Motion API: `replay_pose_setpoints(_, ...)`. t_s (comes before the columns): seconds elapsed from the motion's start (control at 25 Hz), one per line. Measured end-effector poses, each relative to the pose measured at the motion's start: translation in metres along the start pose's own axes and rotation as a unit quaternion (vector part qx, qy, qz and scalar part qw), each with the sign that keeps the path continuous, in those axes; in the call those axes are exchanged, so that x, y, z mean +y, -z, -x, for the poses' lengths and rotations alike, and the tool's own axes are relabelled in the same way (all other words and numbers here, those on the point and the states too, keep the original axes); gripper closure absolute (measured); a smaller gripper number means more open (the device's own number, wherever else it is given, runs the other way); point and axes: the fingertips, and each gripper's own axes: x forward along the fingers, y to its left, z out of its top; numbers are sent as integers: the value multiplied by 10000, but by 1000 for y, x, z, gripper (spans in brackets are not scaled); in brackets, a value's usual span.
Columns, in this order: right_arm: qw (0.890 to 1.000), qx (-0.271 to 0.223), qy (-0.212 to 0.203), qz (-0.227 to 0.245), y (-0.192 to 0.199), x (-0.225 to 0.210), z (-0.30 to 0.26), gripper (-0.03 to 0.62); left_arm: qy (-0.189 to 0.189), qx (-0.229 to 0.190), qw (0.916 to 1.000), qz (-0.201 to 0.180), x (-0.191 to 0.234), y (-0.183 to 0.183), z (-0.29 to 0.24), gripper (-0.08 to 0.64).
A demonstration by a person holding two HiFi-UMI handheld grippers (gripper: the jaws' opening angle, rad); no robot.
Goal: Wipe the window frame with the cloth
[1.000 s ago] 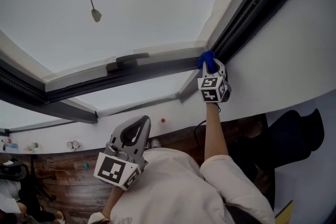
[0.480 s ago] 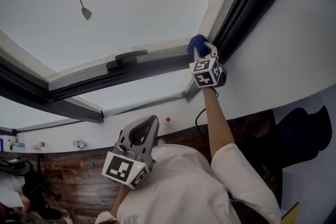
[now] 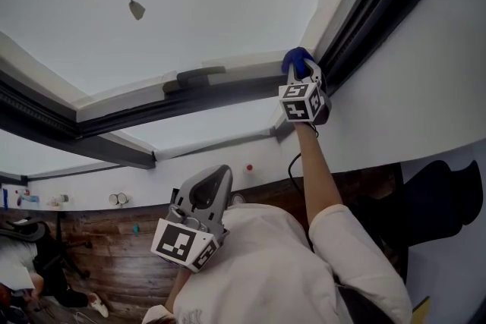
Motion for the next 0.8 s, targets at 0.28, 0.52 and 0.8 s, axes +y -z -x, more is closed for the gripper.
replay_pose_setpoints(0.28, 9998, 141, -88, -94, -5, 15, 2, 514, 32, 14, 10000, 16, 6, -2, 4, 551)
replay_pose_setpoints(0.52, 9990, 253, -247, 277, -12, 36, 5, 514, 144, 2, 9999, 24, 5, -3, 4, 551)
replay_pose_setpoints(0.8, 9976, 245, -642, -17, -21, 52, 10, 514, 147, 2, 9999, 14, 6, -3, 10, 551)
